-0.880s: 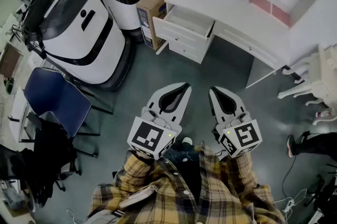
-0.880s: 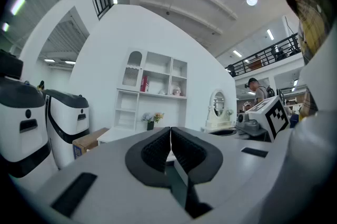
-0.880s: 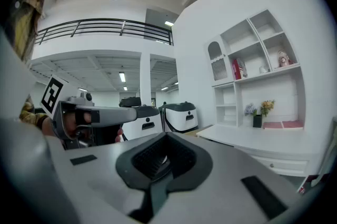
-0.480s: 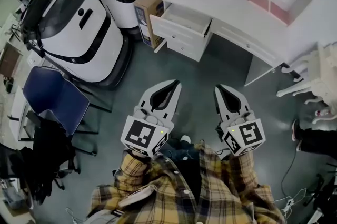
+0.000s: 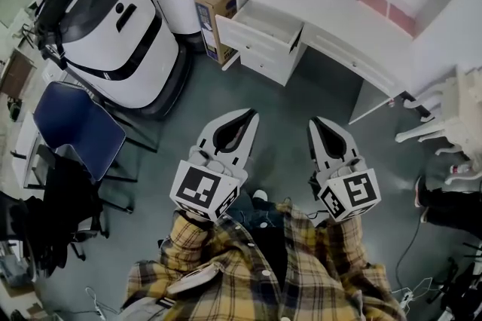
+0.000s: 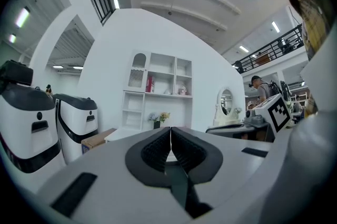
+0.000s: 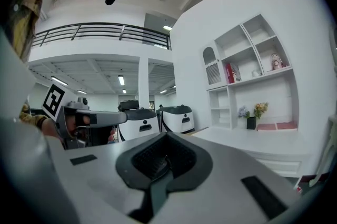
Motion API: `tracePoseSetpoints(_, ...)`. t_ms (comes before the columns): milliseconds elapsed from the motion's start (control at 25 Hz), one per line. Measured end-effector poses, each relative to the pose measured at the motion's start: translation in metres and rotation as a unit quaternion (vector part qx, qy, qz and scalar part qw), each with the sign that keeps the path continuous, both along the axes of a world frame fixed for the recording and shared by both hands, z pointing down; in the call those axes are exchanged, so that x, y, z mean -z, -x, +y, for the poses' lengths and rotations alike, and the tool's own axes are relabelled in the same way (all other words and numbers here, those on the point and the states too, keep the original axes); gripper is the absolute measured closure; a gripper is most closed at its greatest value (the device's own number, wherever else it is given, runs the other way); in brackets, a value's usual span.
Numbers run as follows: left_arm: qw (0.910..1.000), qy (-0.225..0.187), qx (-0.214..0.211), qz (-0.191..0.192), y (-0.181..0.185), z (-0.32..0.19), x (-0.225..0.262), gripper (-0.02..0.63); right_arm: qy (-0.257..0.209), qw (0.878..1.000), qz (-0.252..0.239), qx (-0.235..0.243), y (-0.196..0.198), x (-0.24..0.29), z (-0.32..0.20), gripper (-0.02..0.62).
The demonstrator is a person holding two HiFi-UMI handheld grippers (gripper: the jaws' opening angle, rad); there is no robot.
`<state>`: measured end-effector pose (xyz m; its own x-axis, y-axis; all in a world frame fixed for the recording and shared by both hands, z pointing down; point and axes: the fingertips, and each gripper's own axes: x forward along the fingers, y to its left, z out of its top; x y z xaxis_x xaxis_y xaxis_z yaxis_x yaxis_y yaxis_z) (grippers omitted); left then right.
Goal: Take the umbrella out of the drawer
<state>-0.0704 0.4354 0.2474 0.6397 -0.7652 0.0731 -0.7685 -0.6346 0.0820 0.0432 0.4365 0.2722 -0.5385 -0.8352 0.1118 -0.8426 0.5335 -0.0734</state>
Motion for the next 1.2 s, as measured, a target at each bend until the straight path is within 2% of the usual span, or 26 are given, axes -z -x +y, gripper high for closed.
tracePoseSetpoints(320,0.9999,0.005,0.014,-0.007,-0.001,0.007,-0.006,0.581,0.006,1.0,0.0,0.008,-0.009,-0.006,0.004,0.578)
tracePoseSetpoints(560,0.9998,0.01,0.016,-0.005,0.003,-0.014,-0.013,0.582,0.014,1.0,0.0,0.005,-0.009,-0.015,-0.013,0.578)
tracePoseSetpoints(800,0.9998,0.014,0.016,-0.003,0.009,-0.065,-0.02,0.582,0.021,1.0,0.002,0.0,-0.007,-0.023,-0.059,0.578)
tracePoseSetpoints(1200,0.9995,0.03,0.003,-0.014,0.021,-0.186,-0.024,0.581,0.036,0.999,0.002,-0.017,0.0,-0.023,-0.174,0.578)
